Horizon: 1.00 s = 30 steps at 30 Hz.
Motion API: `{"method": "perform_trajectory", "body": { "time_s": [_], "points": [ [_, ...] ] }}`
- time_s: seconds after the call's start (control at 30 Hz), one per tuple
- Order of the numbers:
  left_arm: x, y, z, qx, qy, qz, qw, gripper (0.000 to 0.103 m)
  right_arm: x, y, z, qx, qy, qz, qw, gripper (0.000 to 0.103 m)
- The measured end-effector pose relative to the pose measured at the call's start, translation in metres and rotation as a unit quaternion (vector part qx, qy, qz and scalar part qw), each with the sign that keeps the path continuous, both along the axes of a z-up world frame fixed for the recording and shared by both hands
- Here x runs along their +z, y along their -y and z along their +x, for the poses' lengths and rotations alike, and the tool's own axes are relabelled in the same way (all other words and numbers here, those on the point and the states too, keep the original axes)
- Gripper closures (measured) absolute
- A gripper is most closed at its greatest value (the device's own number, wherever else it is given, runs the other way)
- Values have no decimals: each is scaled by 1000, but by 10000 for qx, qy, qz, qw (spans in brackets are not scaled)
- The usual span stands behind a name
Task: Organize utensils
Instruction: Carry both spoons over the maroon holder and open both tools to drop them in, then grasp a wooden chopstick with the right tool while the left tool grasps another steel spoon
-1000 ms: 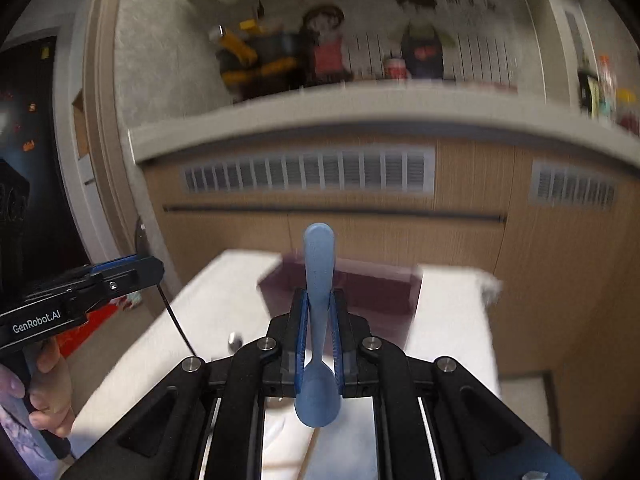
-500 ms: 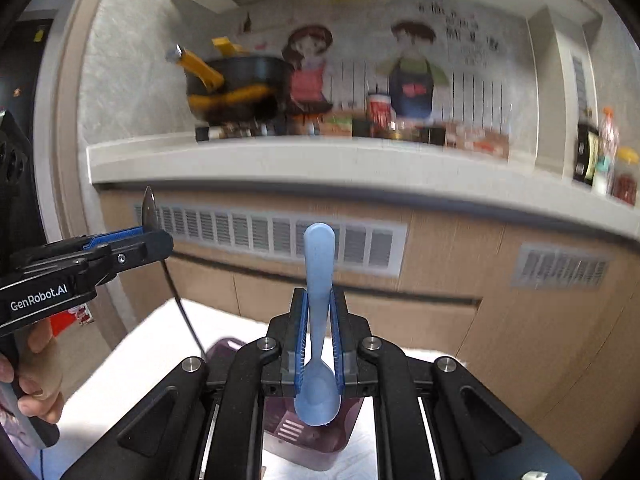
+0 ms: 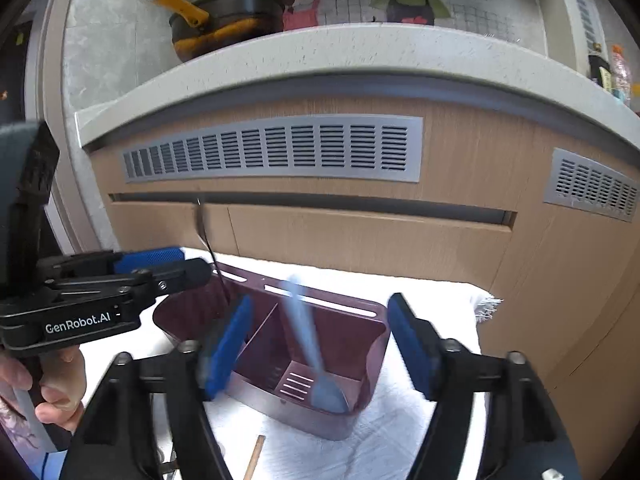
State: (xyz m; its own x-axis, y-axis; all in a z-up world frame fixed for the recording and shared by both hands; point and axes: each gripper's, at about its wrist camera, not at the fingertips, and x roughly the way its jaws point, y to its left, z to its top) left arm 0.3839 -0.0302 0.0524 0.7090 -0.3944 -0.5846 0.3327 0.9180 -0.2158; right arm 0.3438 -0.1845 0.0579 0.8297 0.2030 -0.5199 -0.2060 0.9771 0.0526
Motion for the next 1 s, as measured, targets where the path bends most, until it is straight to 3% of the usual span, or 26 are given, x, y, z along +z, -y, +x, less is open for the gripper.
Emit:
{"method": "perform_trajectory", "body": {
  "time_s": [0.17, 0.37, 0.63, 0.77, 1.0],
  "points": [
    [-5, -26, -33, 360, -17, 192, 9992, 45, -2, -3, -28, -243, 265, -271, 9990, 14],
    [-30, -68, -79, 753, -353, 300, 9961, 43, -19, -28, -66, 38, 60, -912, 9958, 1],
    [-79, -104, -133, 980, -984, 278, 9899, 43, -60, -56, -104, 258, -516, -1169, 9915, 0],
    [-100, -107, -154, 871, -1296, 328, 9872, 43, -77, -56, -118, 216, -719, -1065, 9915, 1],
    [-114, -76, -182, 78, -1390, 539, 9888, 43, -100, -47, -142, 529, -1367, -757, 9863, 1]
  ]
}}
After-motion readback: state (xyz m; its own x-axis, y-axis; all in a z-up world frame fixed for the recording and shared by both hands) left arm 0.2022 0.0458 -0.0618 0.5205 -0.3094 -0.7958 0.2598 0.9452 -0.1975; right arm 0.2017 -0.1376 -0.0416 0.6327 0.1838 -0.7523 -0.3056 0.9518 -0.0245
